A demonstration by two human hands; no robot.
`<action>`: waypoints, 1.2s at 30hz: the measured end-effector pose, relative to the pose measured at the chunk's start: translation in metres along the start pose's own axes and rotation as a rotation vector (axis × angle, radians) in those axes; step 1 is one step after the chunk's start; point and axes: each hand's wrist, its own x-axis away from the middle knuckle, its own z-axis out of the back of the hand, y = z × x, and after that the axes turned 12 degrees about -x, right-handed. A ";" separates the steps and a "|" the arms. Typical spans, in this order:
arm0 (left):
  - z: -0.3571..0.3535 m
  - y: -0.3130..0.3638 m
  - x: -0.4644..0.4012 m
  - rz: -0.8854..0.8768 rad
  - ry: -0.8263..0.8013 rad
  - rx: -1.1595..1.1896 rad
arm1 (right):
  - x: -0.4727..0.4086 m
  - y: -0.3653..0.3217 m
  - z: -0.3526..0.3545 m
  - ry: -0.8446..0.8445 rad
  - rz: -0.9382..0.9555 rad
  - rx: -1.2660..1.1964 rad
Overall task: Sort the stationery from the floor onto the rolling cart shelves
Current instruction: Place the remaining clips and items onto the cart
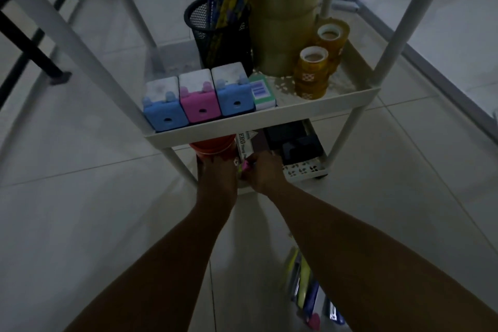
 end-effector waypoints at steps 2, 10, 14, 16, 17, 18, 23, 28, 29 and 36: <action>-0.006 -0.004 0.003 -0.017 -0.044 -0.039 | -0.003 0.000 -0.006 -0.027 0.002 0.058; -0.005 -0.007 0.008 -0.018 0.016 -0.125 | -0.004 -0.005 -0.024 0.066 0.025 0.127; -0.003 -0.010 0.009 -0.060 -0.009 -0.230 | -0.006 -0.002 -0.020 0.056 -0.026 -0.032; -0.003 -0.009 0.009 -0.061 -0.007 -0.285 | -0.008 -0.001 -0.014 -0.021 -0.053 -0.072; -0.004 -0.010 0.011 -0.088 0.003 -0.329 | -0.008 -0.002 -0.012 -0.053 -0.046 -0.070; -0.006 -0.010 0.013 -0.131 0.017 -0.361 | -0.007 -0.003 -0.011 -0.075 -0.035 -0.065; -0.009 -0.017 0.018 -0.196 -0.027 -0.350 | -0.001 -0.005 0.000 -0.071 0.037 -0.063; -0.008 -0.008 0.043 -0.234 0.128 -0.259 | 0.024 0.005 0.030 0.021 0.105 -0.054; -0.008 -0.002 0.052 -0.230 0.137 -0.230 | 0.033 0.008 0.039 0.056 0.119 -0.062; -0.054 0.052 0.131 0.007 -0.414 0.035 | 0.122 0.080 0.109 0.235 -0.035 0.265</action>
